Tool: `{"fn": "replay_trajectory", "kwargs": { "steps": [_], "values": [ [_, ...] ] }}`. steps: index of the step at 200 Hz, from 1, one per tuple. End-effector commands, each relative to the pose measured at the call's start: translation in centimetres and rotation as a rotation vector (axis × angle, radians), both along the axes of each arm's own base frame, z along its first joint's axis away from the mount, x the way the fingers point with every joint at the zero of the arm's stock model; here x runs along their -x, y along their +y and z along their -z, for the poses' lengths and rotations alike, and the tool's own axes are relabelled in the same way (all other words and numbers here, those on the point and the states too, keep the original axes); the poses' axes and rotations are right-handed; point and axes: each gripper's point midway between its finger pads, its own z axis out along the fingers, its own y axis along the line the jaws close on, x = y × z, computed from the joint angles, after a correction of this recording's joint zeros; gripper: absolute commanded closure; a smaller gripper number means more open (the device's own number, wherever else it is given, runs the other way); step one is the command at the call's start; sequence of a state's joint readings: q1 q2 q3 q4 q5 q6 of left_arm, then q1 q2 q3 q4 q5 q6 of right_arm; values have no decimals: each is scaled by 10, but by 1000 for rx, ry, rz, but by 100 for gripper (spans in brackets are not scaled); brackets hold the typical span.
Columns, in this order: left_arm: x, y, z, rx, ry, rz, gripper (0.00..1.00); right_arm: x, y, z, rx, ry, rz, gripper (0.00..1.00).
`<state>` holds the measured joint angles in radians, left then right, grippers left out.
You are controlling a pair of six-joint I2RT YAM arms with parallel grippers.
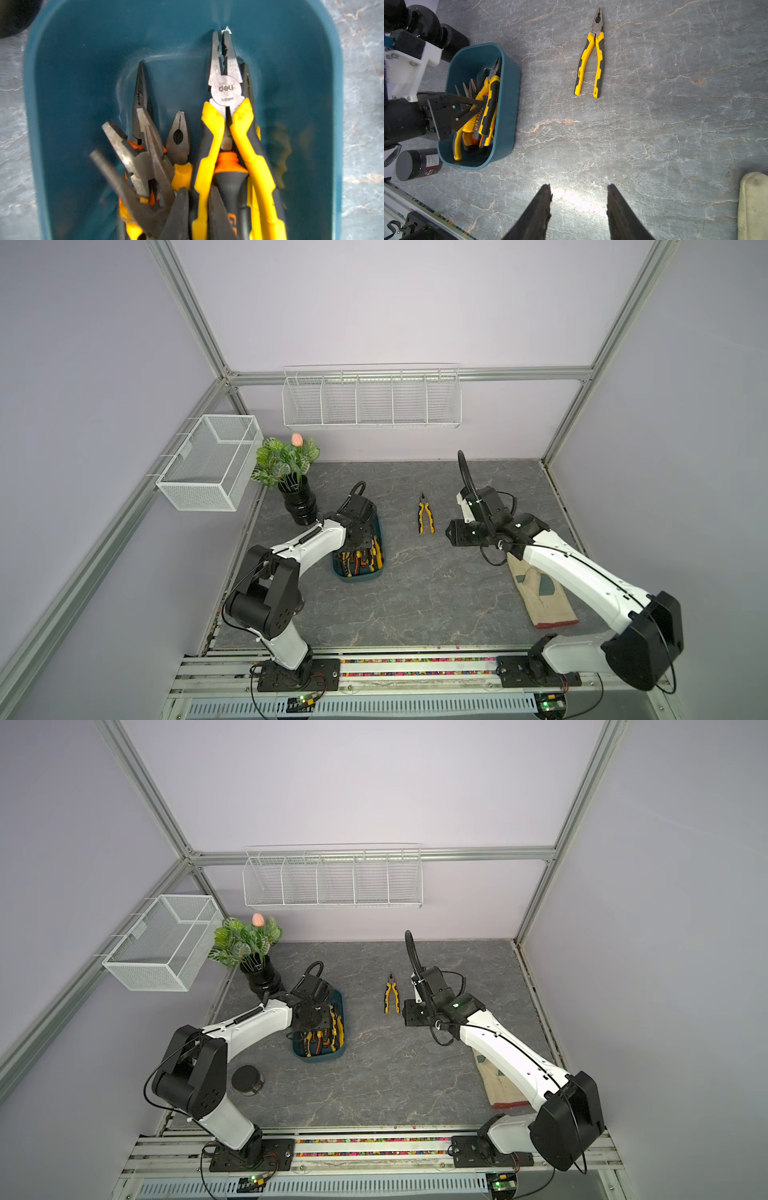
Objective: Take the pliers out of the storage box
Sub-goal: Pick up the pliers from the storage box.
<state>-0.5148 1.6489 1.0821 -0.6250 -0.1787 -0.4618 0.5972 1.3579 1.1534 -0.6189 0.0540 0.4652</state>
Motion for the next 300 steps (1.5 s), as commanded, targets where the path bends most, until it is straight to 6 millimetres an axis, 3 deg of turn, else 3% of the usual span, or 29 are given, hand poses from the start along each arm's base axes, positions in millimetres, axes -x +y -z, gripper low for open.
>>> {"fn": "replay_trajectory", "kwargs": {
  "steps": [1,26,55,102,134,175,201,250,300],
  "values": [
    [20,5,-37,-71,-58,22,100,2,3,-8,-29,-18,-3,54],
    [26,-2,-79,-58,-159,74,100,3,9,-13,-46,-27,-24,54],
    [40,-7,-106,-24,-246,137,100,2,22,-16,-89,-21,-61,54],
    [65,-7,-119,17,-400,191,100,2,51,-39,-220,-3,-121,53],
    [86,-52,-120,22,-559,337,100,-6,69,-55,-163,57,-116,53],
    [102,-94,-132,-229,-814,415,100,-20,100,-65,-129,107,-75,51],
    [99,-102,-135,-289,-859,386,100,-22,108,-56,-114,156,-23,50],
    [99,-113,-140,-321,-900,387,100,-24,93,-49,-48,116,56,44],
    [98,-119,-145,-321,-907,392,100,-18,101,-28,-81,178,39,43]
  ]
}}
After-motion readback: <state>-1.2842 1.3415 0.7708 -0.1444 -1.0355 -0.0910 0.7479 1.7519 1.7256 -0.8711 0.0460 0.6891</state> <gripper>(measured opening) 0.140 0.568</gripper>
